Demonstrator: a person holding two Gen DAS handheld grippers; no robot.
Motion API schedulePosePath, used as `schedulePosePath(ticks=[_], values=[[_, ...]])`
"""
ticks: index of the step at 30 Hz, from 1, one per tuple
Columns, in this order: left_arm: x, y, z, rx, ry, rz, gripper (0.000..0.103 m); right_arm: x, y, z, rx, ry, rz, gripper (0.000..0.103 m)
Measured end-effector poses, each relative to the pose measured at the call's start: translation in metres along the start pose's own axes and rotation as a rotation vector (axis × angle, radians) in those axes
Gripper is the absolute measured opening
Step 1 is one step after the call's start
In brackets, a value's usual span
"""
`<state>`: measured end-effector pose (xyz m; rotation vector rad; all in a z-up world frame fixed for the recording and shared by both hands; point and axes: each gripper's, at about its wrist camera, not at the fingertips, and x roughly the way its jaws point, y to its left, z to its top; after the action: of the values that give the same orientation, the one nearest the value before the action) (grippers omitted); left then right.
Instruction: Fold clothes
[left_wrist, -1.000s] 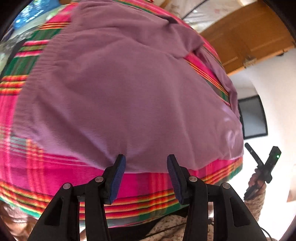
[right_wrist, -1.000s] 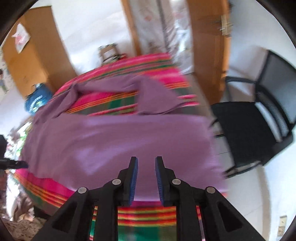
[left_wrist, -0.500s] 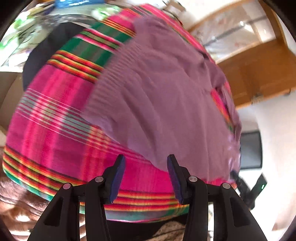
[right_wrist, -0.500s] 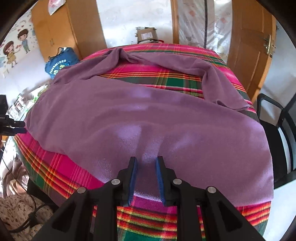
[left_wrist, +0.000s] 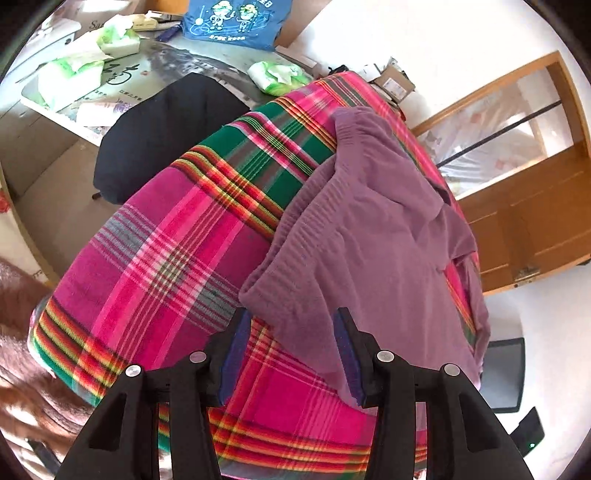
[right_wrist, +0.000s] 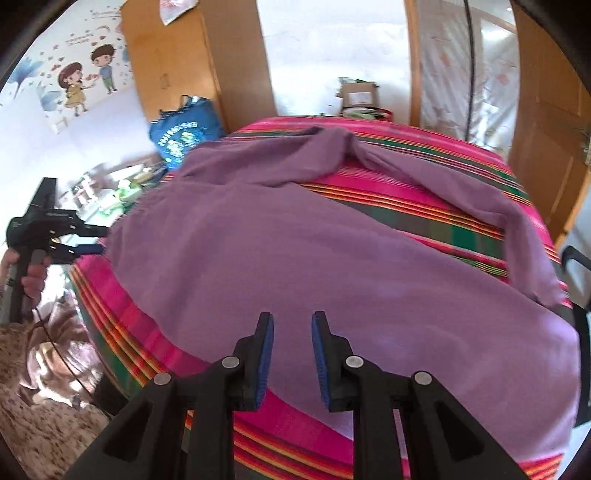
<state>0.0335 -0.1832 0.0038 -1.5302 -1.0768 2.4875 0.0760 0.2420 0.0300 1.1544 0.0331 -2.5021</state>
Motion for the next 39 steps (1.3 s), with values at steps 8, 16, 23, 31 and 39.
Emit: schedulePosePath(ticks=[8,16,23,31,39], values=[[-0.001,0.020,0.012,-0.136,-0.025,-0.043,0.049,0.031,0.040,0.003,-0.045,0.033,0.127,0.022],[0.007,0.015,0.011,-0.142,-0.005,-0.074,0.049,0.046,0.058,0.011,-0.051,0.039,0.182,0.022],[0.011,0.015,0.012,-0.149,0.021,-0.098,0.042,0.054,0.064,0.014,-0.030,0.042,0.209,0.022],[-0.001,0.018,0.010,-0.097,-0.031,-0.068,0.008,0.060,0.075,0.015,-0.043,0.056,0.206,0.022],[-0.012,0.032,0.006,-0.107,-0.044,-0.052,0.007,0.056,0.088,0.019,-0.079,0.042,0.215,0.022]])
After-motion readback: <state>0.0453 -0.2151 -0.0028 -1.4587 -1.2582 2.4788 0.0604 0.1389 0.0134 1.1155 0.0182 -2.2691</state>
